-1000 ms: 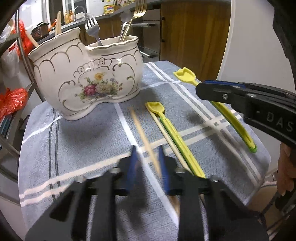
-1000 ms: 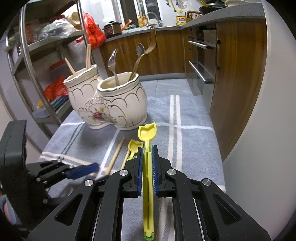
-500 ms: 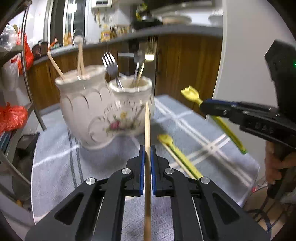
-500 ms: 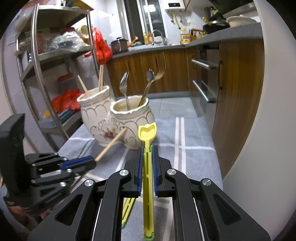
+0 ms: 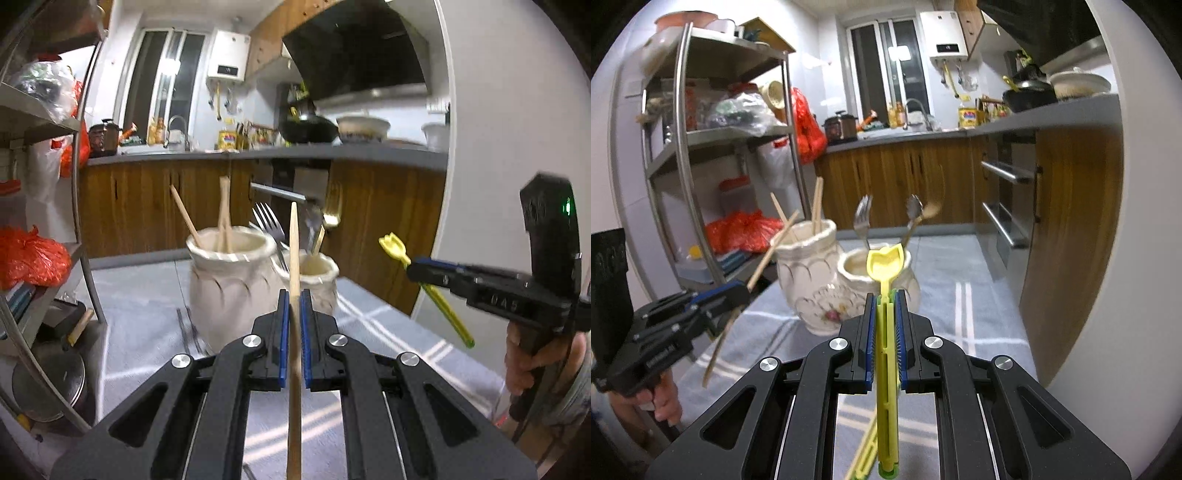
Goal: Organize utensils
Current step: 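Carry the yellow spoon over the shorter pot while the left tool carries the chopstick over the taller pot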
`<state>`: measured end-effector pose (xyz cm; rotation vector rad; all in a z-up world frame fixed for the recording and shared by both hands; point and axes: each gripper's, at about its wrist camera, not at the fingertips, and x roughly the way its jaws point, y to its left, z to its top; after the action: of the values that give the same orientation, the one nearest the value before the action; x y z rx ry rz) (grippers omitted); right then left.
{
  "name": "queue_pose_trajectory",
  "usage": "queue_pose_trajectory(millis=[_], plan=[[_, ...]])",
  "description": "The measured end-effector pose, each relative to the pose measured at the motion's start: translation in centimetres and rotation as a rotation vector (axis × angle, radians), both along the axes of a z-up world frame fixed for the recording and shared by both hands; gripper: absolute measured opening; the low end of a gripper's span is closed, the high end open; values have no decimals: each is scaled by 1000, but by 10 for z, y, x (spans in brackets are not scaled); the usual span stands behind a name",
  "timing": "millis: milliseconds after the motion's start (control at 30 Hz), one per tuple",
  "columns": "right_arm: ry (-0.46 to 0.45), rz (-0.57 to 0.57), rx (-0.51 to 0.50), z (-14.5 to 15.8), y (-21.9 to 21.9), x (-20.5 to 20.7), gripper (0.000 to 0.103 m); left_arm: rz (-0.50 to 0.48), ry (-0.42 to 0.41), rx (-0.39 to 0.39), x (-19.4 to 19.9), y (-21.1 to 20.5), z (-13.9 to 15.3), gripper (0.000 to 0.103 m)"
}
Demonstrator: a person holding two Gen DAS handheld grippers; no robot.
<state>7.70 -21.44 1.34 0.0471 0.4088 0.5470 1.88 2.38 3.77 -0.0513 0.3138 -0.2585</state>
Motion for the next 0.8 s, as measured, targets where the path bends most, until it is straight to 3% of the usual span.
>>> queue_pose_trajectory(millis=[233, 500, 633, 800], plan=[[-41, -7, 34, 17, 13, 26, 11, 6, -25, -76, 40, 26, 28, 6], [-38, 18, 206, 26, 27, 82, 11, 5, -78, -187, 102, 46, 57, 6], [-35, 28, 261, 25, 35, 103, 11, 33, -117, -183, 124, 39, 59, 6], [-39, -3, 300, 16, 43, 127, 11, 99, -169, -95, 145, 22, 51, 6]])
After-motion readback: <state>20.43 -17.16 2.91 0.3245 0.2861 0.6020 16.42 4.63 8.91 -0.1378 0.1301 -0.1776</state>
